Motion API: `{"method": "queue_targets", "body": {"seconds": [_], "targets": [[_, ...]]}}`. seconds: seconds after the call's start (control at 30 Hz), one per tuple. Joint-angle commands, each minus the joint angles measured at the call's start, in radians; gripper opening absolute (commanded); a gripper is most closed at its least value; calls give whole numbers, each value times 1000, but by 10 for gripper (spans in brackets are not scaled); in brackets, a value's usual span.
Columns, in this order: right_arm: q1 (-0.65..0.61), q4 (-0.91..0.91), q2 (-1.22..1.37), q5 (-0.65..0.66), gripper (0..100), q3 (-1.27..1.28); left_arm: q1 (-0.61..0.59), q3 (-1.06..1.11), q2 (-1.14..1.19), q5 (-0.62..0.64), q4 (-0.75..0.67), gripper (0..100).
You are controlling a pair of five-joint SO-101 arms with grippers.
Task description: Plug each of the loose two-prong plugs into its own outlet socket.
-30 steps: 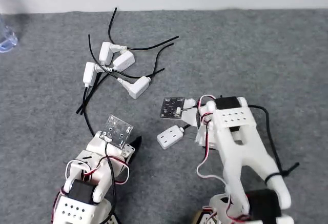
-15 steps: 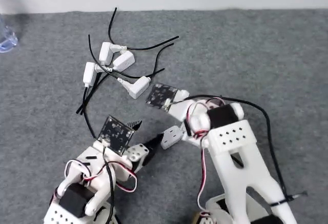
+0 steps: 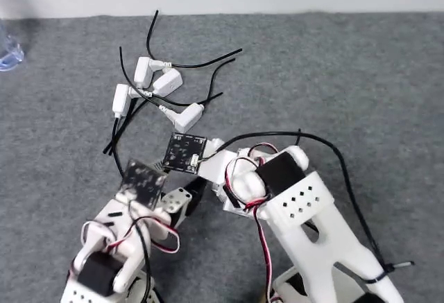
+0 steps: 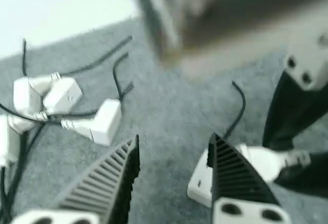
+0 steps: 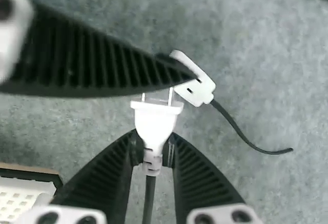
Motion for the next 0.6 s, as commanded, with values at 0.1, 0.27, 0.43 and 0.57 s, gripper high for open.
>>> {"method": "queue_targets", "body": {"seconds": [0.1,0.27,0.43,0.57], "targets": [[-39,10,-35,-15,9,-57,-2,7,-124,12,71,206],[-41,4,-35,-48,9,-63,-2,24,-118,12,71,206],[-54,-10,-36,-57,9,-63,-2,24,-118,12,75,206],[-124,-45,-36,-89,9,-64,-2,44,-118,12,71,206]]}}
